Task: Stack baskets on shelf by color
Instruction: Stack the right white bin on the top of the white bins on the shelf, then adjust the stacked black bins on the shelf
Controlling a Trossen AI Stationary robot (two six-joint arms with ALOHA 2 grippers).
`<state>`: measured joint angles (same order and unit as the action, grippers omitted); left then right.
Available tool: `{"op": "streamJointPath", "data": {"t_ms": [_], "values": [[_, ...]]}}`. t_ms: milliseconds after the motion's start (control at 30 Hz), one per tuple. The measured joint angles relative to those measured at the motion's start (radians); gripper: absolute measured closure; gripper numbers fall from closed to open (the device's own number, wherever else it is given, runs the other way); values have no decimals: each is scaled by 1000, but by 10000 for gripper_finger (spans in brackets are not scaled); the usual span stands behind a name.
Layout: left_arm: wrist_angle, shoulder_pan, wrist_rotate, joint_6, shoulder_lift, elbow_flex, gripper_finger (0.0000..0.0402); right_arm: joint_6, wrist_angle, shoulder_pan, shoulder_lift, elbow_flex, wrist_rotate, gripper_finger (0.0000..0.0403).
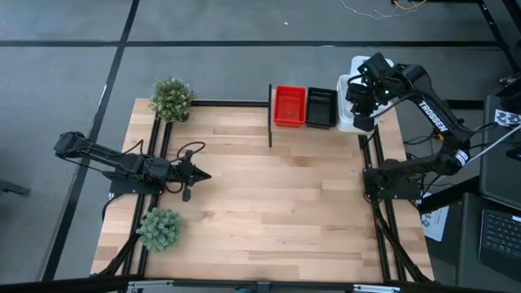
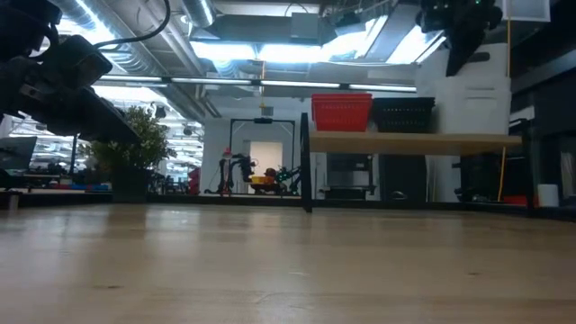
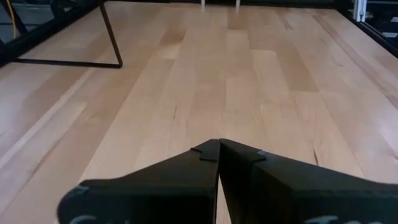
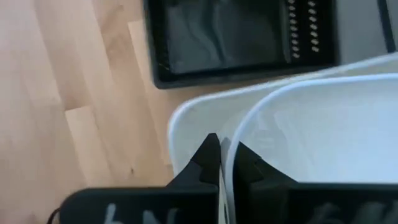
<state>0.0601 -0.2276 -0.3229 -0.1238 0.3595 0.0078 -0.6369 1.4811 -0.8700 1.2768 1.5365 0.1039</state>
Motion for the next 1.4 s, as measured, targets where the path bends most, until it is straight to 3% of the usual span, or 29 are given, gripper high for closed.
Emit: {"op": "streamJointPath", "data": {"t_ms": [700, 1167, 1400], "values": [[-2, 0, -2, -5, 0, 0, 402, 7, 63, 10, 2, -1, 86, 401], [-3, 0, 1, -32, 0, 0, 402, 111, 39, 10, 1, 1, 73, 307], [-3, 0, 2, -34, 0, 0, 402, 249, 84, 12, -1, 110, 74, 291]]}}
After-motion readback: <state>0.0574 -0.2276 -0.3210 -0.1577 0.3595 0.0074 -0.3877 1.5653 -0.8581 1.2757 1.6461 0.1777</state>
